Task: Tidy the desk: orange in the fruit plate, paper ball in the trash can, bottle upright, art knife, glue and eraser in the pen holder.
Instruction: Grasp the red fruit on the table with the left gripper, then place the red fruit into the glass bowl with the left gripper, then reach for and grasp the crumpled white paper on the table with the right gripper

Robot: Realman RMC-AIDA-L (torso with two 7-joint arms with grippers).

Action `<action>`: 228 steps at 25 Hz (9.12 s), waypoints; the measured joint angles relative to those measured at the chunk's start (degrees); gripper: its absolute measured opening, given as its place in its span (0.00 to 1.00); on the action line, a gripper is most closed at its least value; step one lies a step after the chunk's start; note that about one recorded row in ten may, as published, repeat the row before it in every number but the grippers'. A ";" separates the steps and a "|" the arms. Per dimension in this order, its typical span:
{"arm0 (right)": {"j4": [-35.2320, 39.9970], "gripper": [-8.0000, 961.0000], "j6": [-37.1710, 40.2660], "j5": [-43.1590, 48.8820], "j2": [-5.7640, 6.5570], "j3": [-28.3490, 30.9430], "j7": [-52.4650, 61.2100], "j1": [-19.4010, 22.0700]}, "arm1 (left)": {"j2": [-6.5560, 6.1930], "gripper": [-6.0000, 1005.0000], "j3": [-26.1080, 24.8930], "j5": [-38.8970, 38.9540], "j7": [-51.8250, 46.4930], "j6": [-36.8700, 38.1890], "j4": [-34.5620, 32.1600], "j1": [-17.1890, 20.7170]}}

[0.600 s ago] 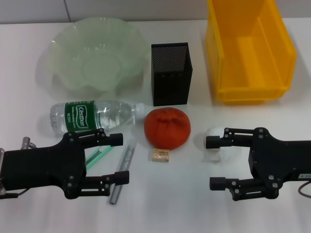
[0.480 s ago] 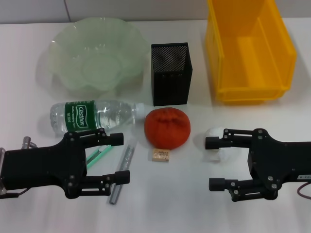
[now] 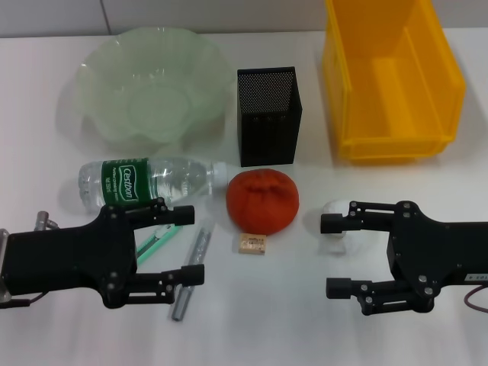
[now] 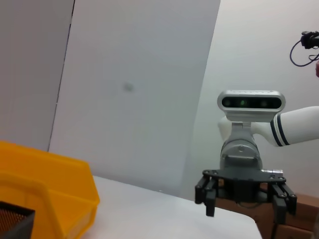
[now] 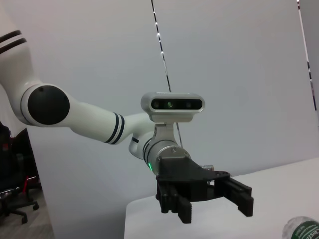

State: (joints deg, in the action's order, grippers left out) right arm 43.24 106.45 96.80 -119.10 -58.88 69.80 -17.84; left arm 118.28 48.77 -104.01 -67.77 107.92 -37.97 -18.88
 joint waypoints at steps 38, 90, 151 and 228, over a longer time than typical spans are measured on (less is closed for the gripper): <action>-6.64 0.80 -2.92 -0.27 -0.11 0.82 -3.18 -0.36 | 0.16 0.76 4.22 -18.48 -30.78 -11.27 -31.62 -8.96; -12.66 0.80 -0.02 0.16 0.00 9.05 -9.07 4.30 | 0.88 0.72 33.21 3.04 -16.18 -44.38 -4.49 -13.47; -17.58 0.80 -1.59 -0.30 -0.18 9.05 -11.59 0.91 | 0.51 0.10 7.93 10.89 -4.56 -56.01 -1.18 -13.47; 24.11 0.77 -12.53 46.27 -0.10 -11.79 71.21 -20.62 | 0.20 0.73 10.73 14.89 3.06 -5.46 2.38 0.69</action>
State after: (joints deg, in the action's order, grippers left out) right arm 67.35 93.92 143.07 -119.19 -70.67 141.01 -38.46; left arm 118.48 59.50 -89.12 -64.71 102.46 -35.59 -18.19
